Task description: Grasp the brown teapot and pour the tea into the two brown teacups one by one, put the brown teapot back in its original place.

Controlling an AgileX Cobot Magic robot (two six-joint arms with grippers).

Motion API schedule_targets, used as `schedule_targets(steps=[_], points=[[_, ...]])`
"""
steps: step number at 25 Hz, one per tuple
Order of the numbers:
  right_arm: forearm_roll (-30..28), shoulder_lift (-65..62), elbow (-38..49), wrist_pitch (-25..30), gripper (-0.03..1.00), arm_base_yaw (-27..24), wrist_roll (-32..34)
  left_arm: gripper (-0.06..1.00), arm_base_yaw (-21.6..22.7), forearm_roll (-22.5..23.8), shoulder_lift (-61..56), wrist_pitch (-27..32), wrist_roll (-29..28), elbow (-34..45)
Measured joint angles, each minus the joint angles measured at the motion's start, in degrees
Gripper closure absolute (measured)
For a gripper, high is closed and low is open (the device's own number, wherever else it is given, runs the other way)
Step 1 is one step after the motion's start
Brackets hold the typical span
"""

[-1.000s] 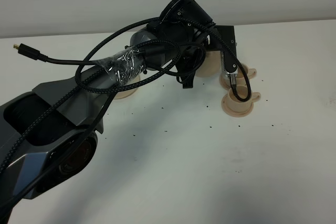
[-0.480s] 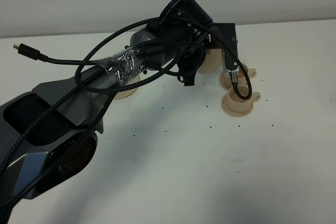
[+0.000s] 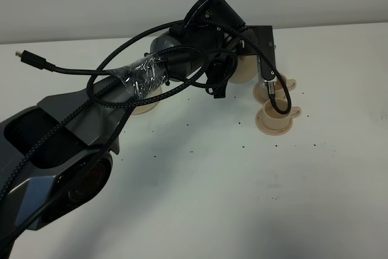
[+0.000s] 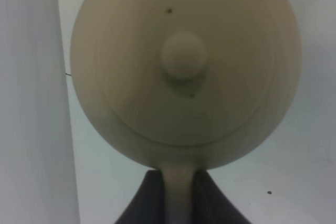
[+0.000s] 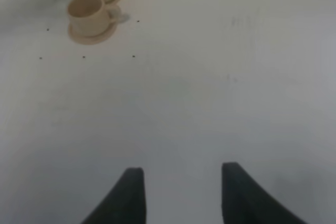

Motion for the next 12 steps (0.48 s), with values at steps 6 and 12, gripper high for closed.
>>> schedule_targets(steps=[6, 12], points=[[0.18, 0.00, 0.00, 0.00, 0.62, 0.00, 0.00, 0.82, 0.00, 0.73, 0.00, 0.00, -0.12, 0.00], [0.18, 0.00, 0.00, 0.00, 0.62, 0.00, 0.00, 0.82, 0.00, 1.31, 0.00, -0.03, -0.63, 0.00]])
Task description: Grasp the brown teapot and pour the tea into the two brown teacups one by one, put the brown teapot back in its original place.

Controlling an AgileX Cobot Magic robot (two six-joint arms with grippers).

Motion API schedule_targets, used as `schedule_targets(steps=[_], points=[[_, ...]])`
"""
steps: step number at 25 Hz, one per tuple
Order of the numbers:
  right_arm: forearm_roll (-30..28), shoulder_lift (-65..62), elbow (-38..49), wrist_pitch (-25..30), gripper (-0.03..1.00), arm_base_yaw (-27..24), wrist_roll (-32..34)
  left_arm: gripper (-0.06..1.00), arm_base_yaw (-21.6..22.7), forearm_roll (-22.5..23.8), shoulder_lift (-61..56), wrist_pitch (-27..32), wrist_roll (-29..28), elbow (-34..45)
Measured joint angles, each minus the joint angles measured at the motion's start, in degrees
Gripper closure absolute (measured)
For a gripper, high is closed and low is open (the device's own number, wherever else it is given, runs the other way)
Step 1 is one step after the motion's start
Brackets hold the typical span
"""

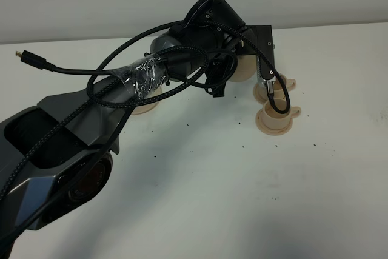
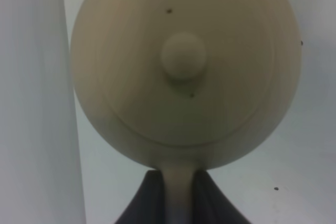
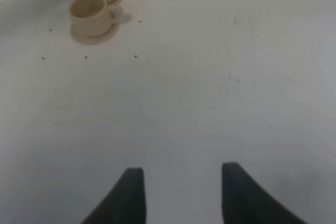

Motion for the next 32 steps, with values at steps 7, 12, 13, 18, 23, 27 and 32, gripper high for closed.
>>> schedule_targets(steps=[7, 12, 13, 18, 23, 27, 32], points=[[0.00, 0.00, 0.00, 0.00, 0.62, 0.00, 0.00, 0.82, 0.00, 1.14, 0.00, -0.08, -1.55, 0.00], [0.00, 0.00, 0.00, 0.00, 0.62, 0.00, 0.00, 0.82, 0.00, 1.14, 0.00, -1.62, -1.55, 0.00], [0.00, 0.00, 0.00, 0.00, 0.62, 0.00, 0.00, 0.82, 0.00, 1.14, 0.00, -1.93, -1.55, 0.00], [0.00, 0.00, 0.00, 0.00, 0.62, 0.00, 0.00, 0.82, 0.00, 1.14, 0.00, -4.81, -1.55, 0.00], [0.00, 0.00, 0.00, 0.00, 0.62, 0.00, 0.00, 0.82, 0.00, 1.14, 0.00, -7.46, -1.39, 0.00], [0.06, 0.00, 0.00, 0.00, 0.62, 0.00, 0.00, 0.82, 0.00, 1.14, 0.00, -8.43, -0.58, 0.00], [0.17, 0.00, 0.00, 0.00, 0.62, 0.00, 0.00, 0.82, 0.00, 1.14, 0.00, -8.54, 2.82, 0.00]])
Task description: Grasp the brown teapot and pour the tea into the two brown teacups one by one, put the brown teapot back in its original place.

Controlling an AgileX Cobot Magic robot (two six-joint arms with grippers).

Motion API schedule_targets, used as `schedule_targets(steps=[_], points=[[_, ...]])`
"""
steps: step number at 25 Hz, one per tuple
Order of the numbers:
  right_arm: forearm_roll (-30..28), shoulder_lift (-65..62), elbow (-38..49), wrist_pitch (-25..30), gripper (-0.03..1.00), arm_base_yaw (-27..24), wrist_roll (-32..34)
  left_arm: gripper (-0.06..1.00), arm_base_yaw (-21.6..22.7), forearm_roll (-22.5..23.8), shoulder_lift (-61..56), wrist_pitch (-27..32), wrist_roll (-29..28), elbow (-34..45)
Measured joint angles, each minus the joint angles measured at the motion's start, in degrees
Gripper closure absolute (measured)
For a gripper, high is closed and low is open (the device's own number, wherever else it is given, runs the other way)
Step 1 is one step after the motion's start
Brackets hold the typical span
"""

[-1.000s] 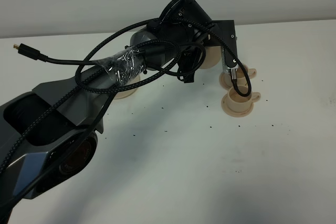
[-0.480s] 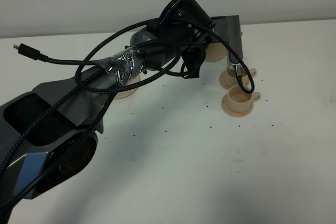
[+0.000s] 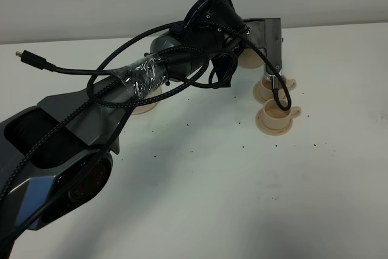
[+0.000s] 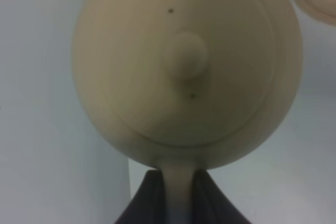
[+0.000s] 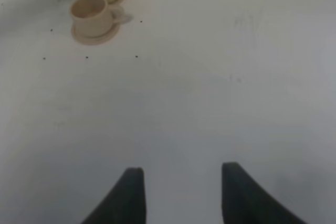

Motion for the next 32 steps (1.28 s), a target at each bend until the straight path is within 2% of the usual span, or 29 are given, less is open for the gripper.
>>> schedule_targets(steps=[8, 15, 21, 32], points=[[0.03, 0.00, 0.00, 0.00, 0.62, 0.00, 0.00, 0.82, 0.31, -0.17, 0.00, 0.00, 2.72, 0.00], [0.03, 0.00, 0.00, 0.00, 0.62, 0.00, 0.00, 0.82, 0.37, -2.86, 0.00, -0.82, 7.43, 0.00], [0.03, 0.00, 0.00, 0.00, 0.62, 0.00, 0.00, 0.82, 0.80, -3.04, 0.00, -1.42, 8.76, 0.00], [0.14, 0.00, 0.00, 0.00, 0.62, 0.00, 0.00, 0.82, 2.73, -2.87, 0.41, -1.21, 15.31, 0.00]])
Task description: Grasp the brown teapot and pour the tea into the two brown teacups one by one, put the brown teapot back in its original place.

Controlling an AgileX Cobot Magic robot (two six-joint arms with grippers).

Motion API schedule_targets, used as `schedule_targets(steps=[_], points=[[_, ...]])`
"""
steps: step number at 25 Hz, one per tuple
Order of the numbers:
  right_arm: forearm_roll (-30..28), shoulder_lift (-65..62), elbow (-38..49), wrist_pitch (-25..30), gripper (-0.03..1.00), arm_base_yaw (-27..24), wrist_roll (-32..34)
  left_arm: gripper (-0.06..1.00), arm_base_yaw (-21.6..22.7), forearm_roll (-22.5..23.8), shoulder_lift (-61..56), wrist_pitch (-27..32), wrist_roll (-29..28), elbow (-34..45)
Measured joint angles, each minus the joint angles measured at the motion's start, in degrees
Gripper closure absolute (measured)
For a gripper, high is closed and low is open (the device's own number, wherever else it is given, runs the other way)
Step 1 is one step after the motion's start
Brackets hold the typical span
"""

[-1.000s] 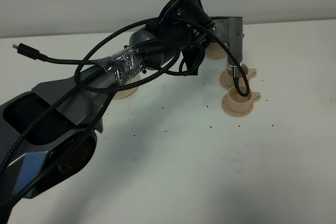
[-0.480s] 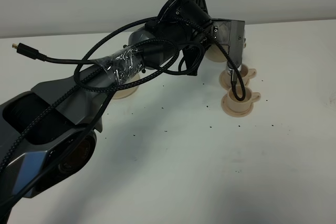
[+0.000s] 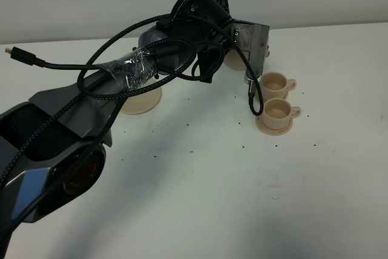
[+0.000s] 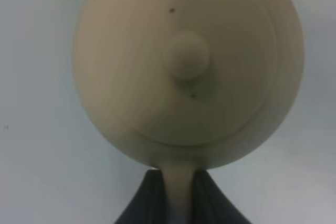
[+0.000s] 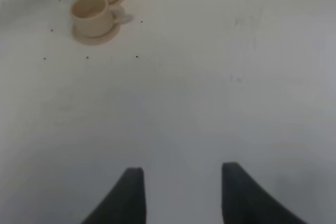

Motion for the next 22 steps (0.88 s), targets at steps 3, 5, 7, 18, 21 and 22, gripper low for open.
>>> schedule_targets(steps=[3, 5, 7, 18, 21, 22], points=[[0.05, 0.00, 0.00, 0.00, 0.62, 0.00, 0.00, 0.82, -0.05, -0.05, 1.46, -0.50, 1.00, -0.06], [0.05, 0.00, 0.00, 0.00, 0.62, 0.00, 0.00, 0.82, -0.05, 0.00, 2.42, -0.57, 1.23, -0.06], [0.05, 0.00, 0.00, 0.00, 0.62, 0.00, 0.00, 0.82, -0.05, 0.00, 2.94, -0.94, 1.28, -0.01], [0.05, 0.00, 0.00, 0.00, 0.62, 0.00, 0.00, 0.82, -0.05, 3.02, 2.87, -5.43, 3.17, -0.01], [0.05, 0.00, 0.00, 0.00, 0.62, 0.00, 0.00, 0.82, -0.05, 3.07, 2.87, -7.36, 3.78, -0.01], [0.05, 0.00, 0.00, 0.00, 0.62, 0.00, 0.00, 0.82, -0.05, 3.07, 2.87, -7.67, 4.29, -0.01]])
